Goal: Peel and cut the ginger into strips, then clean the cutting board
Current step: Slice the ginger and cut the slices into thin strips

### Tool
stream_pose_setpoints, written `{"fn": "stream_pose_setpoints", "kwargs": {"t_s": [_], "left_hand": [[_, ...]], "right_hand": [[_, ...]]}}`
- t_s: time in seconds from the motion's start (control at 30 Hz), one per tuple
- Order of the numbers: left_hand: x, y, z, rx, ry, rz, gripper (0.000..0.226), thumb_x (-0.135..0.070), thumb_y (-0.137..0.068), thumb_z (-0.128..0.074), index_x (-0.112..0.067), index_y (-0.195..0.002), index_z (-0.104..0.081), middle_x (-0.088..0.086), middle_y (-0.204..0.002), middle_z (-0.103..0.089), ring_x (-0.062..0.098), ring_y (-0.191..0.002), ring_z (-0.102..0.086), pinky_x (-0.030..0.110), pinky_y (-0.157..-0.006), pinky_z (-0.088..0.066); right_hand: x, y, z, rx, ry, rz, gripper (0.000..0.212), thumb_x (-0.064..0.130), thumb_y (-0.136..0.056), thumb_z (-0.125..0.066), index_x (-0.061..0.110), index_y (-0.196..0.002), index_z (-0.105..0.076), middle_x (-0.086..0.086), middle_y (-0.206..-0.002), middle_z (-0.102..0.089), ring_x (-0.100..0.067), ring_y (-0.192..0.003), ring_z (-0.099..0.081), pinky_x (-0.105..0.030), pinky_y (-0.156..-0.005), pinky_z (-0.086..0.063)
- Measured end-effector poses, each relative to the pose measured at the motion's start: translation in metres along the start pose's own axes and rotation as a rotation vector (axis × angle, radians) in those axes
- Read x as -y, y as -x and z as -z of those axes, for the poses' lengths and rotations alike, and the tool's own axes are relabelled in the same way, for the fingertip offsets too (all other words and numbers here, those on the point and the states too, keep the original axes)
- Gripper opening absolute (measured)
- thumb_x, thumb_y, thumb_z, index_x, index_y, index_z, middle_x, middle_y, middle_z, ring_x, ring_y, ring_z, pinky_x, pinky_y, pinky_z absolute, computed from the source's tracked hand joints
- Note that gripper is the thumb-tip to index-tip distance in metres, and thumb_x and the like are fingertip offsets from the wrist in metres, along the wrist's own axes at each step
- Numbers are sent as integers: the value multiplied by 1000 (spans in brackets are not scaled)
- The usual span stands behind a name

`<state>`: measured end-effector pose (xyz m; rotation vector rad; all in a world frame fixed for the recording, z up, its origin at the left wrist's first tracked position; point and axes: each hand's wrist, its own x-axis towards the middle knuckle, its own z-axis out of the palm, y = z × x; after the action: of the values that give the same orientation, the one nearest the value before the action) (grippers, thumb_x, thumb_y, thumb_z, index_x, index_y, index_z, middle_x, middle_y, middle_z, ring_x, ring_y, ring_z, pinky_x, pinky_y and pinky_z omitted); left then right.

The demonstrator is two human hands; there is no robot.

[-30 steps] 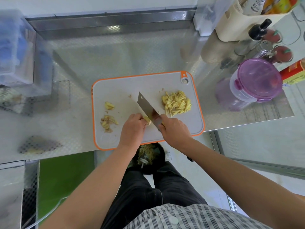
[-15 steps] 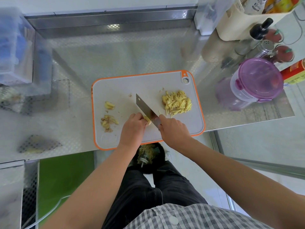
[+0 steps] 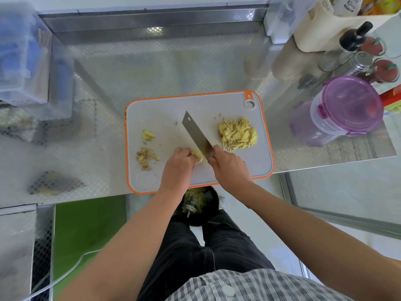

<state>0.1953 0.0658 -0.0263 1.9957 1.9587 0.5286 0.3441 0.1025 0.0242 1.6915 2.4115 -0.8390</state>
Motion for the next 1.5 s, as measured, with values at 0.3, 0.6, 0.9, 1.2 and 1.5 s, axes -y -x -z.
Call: {"fn": "stream_pose_setpoints", "kwargs": {"t_s": [0.3,0.6,0.9,1.2,1.5], "left_hand": [[1,0,1,-1,-17,-16,17,6,-66,-79,-9,-70,-71,4,-65,-56,25,-64,-50,28,-45,-41],[4,0,-1,-6,0,-15,18,5,-65,-80,-9,-70,-70,4,-65,-58,25,-65,-52,31,-46,-47],[3,1,-1,-2,22,4,16,6,-66,-79,-8,-71,-72,5,-69,-59,27,-68,-53,33,-46,-48],[4,1,-1,-14,-6,-30,22,9,-63,-80,-10,-72,-71,4,-68,-58,25,-66,-51,31,-45,-46],[4,2,-3,-12,32,-3,21,9,-65,-78,-9,-74,-72,5,-69,-58,26,-67,-52,34,-45,-48]], "right_hand": [[1,0,10,108,108,10,9,20,-101,-34,14,-105,-40,-3,-77,-44,-27,-69,-44,-34,-61,-33],[4,-1,4,96,140,25,7,13,-99,-35,14,-105,-39,-3,-76,-48,-28,-67,-48,-33,-58,-35],[8,-11,-13,52,141,39,6,18,-100,-36,17,-96,-31,-3,-85,-54,-28,-65,-48,-34,-57,-37],[5,-4,7,85,113,74,9,23,-101,-33,15,-102,-37,-5,-81,-52,-30,-73,-53,-36,-60,-38],[9,-10,-8,81,151,30,5,19,-101,-35,15,-103,-37,-2,-80,-50,-28,-67,-50,-34,-58,-38]]}}
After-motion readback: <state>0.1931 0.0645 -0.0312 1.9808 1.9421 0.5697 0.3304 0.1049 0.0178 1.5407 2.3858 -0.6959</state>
